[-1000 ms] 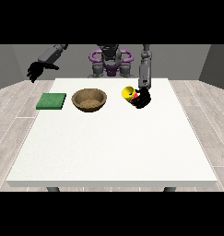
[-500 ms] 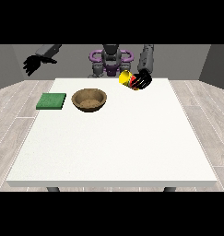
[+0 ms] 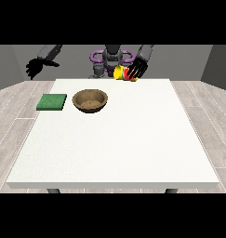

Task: Pick the cup and pour the ball into the bowl, then pick the bowl and place it on the pad

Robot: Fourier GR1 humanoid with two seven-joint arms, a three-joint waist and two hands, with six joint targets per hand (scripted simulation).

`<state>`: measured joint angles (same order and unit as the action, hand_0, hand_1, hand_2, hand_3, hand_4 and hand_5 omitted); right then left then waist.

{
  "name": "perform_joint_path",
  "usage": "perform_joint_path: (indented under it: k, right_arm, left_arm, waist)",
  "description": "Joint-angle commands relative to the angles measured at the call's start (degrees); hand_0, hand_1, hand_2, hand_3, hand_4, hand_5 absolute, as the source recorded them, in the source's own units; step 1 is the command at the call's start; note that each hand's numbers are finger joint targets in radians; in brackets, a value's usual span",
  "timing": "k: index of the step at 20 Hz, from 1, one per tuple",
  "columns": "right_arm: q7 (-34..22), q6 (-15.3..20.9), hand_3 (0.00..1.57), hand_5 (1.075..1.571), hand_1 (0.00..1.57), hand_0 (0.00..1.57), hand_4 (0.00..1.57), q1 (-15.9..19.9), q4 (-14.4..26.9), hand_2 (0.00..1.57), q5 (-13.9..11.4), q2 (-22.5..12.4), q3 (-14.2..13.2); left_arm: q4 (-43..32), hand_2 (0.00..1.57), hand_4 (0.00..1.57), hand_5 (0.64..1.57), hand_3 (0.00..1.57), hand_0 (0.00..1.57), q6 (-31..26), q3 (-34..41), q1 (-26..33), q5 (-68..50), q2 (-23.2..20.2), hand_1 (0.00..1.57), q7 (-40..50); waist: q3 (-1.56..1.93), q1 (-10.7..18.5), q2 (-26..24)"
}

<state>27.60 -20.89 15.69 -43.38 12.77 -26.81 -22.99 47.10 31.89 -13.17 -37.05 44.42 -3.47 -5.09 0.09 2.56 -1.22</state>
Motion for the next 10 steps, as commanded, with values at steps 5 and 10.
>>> perform_joint_path:
  k: [5,10]
  right_arm:
    - [2.8,-0.6,0.00,1.550,0.00,0.00,0.00,-1.3,3.2,0.00,0.0,-0.2,-0.6]
    - [-0.7,0.8,0.00,1.551,0.00,0.00,0.00,4.1,3.4,0.00,-1.4,1.2,2.0]
  left_arm:
    - [2.5,1.57,0.98,1.569,1.57,1.20,-0.5,-6.5,2.3,13.0,2.5,1.20,9.4]
    - [4.3,1.57,0.89,1.571,1.53,0.68,-3.3,-16.2,-0.8,17.8,3.4,0.68,21.9]
  waist:
    - [-0.05,0.5,-2.1]
    - [-0.07,-2.4,-2.2]
